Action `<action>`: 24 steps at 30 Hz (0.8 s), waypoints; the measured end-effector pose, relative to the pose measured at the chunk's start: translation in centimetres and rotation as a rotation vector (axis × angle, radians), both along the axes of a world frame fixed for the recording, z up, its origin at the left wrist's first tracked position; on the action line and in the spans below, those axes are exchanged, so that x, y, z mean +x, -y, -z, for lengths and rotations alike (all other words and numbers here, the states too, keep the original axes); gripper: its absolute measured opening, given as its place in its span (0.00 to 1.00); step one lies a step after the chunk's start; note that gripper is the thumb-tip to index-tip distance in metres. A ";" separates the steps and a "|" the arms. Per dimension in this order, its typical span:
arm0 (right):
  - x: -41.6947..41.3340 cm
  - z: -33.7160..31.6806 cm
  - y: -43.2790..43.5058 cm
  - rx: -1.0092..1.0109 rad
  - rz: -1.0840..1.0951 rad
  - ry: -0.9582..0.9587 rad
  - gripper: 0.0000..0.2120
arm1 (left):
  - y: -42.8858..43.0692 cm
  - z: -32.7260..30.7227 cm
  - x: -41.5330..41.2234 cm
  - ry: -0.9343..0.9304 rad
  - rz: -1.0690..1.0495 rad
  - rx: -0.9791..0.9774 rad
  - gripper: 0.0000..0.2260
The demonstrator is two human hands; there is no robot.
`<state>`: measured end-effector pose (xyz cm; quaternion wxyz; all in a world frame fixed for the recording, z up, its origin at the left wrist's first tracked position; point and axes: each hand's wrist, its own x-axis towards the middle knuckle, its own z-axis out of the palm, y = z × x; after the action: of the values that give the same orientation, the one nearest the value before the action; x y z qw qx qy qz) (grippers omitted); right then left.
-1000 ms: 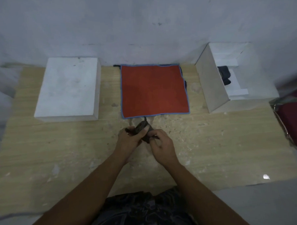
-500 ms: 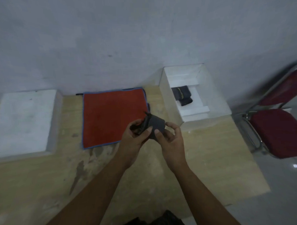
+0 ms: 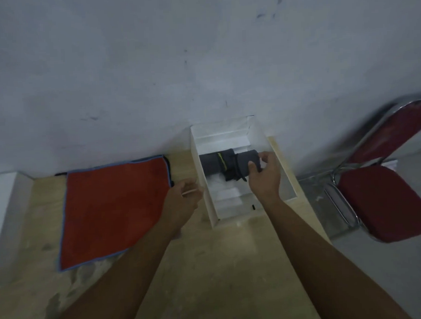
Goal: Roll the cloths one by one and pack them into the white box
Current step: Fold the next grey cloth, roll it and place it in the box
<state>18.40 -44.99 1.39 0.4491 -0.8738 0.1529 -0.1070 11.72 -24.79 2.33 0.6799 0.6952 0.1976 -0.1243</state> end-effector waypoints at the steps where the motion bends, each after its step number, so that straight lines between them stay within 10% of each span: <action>1: 1.3 0.3 0.3 -0.068 -0.019 0.009 0.10 | 0.2 0.2 0.7 0.005 0.009 0.026 0.16; 14: 9.0 6.2 0.7 -0.250 -0.284 -0.451 0.28 | 0.6 1.7 4.3 0.004 0.141 -0.005 0.28; 24: 7.9 7.6 0.0 -1.221 -0.463 -0.553 0.32 | 0.6 1.6 3.9 0.005 0.138 0.025 0.28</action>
<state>26.28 -44.99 -6.17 -0.1650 -0.9747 -0.0156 0.1503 15.65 -25.37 0.76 0.6613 0.7161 0.1488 -0.1666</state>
